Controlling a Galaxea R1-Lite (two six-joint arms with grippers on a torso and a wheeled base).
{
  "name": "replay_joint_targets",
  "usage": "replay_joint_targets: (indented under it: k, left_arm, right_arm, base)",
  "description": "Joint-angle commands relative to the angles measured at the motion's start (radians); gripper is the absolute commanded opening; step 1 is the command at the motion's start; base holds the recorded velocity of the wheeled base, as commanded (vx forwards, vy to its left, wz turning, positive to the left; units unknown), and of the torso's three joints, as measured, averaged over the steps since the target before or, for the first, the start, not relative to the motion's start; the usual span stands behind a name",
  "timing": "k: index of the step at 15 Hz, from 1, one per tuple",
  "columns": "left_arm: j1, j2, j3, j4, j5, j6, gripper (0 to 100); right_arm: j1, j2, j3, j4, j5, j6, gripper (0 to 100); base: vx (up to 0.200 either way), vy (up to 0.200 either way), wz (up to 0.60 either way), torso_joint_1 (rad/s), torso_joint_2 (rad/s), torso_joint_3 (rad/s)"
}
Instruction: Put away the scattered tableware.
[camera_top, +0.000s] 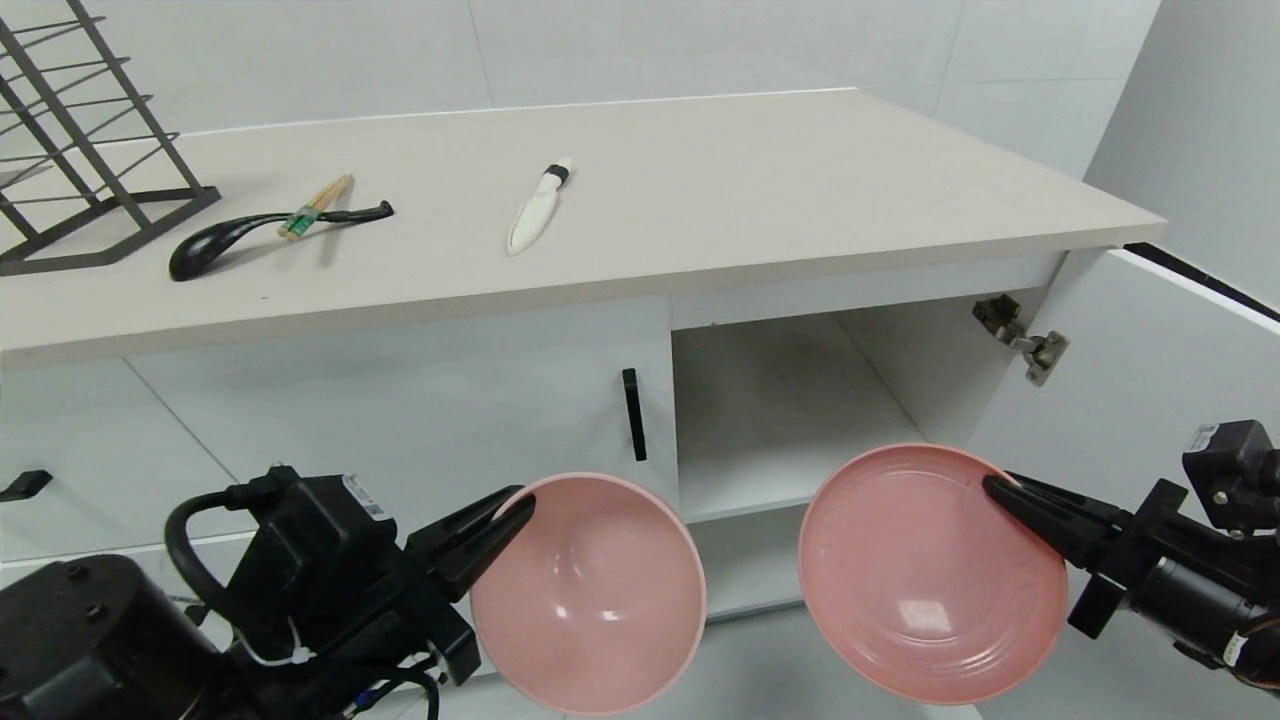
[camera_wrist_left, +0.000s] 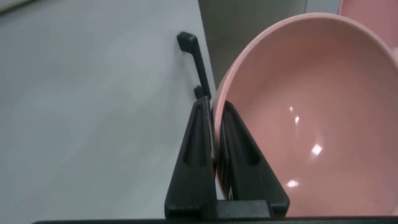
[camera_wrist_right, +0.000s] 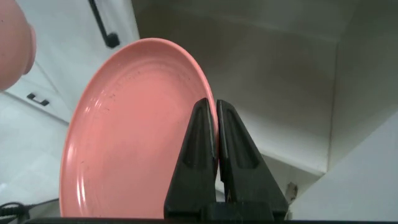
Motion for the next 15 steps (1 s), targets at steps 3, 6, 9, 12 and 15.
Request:
replay_joint_targets:
  k: [3, 6, 9, 12, 15]
  left_arm:
    - [0.0, 0.002, 0.006, -0.001, 0.001, 0.0, 0]
    - [0.0, 0.002, 0.014, -0.001, 0.0, -0.002, 0]
    - [0.0, 0.0, 0.017, -0.001, 0.001, -0.002, 0]
    - [0.0, -0.001, 0.017, -0.001, 0.001, -0.005, 0]
    - [0.002, -0.004, 0.019, -0.001, 0.001, -0.006, 0]
  right_arm:
    - [0.0, 0.013, 0.002, -0.001, 0.0, 0.0, 0]
    - [0.0, 0.013, 0.001, -0.001, 0.0, 0.0, 0]
    - [0.0, 0.013, 0.001, -0.001, 0.0, 0.0, 0]
    - [0.0, 0.021, 0.001, -0.001, 0.0, 0.0, 0]
    - [0.002, 0.028, 0.001, -0.001, 0.0, 0.0, 0]
  base:
    - [0.0, 0.0, -0.4, -0.058, 0.26, 0.067]
    - [0.0, 0.0, -0.2, -0.003, 0.08, 0.028]
    - [0.0, 0.0, 0.0, 0.0, 0.0, 0.0]
    - [0.0, 0.0, 0.0, 0.0, 0.0, 0.0]
    - [0.0, 0.0, 0.0, 0.0, 0.0, 0.0]
